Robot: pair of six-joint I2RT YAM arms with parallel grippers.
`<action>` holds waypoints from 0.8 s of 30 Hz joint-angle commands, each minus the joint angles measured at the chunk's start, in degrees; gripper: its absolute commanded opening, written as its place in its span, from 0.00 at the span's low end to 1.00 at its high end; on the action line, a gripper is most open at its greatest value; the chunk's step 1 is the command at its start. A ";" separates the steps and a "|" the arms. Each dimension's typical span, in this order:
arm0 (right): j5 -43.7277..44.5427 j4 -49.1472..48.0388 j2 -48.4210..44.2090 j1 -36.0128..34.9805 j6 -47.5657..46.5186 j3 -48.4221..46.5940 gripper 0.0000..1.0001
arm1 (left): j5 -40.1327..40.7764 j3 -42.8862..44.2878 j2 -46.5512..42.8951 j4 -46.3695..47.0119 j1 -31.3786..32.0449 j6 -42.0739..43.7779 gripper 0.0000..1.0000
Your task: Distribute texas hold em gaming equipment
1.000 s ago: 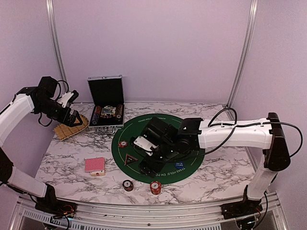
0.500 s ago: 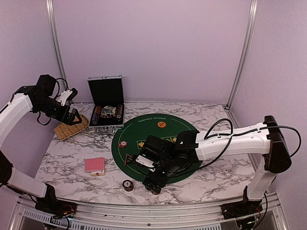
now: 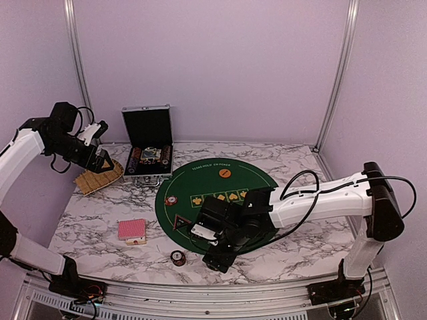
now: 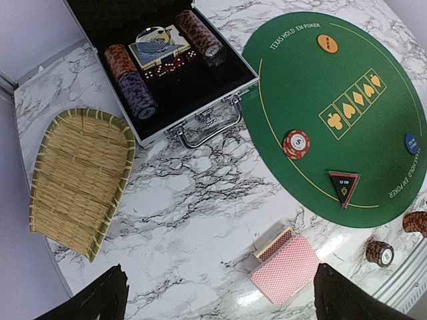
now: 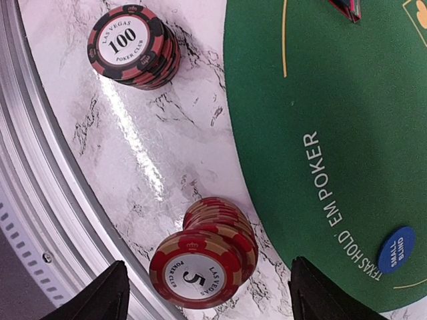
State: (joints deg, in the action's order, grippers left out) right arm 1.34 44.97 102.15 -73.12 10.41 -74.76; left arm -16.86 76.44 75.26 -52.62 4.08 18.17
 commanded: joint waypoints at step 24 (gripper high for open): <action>1.06 -0.71 -0.24 -0.79 0.31 -1.36 0.21 | 0.47 1.51 -0.75 -2.05 0.23 0.35 0.99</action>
State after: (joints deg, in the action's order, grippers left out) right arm 1.74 44.45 103.79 -73.36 10.26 -74.74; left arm -16.43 76.88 75.26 -52.84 4.08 18.26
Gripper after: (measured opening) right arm 0.392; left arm 0.990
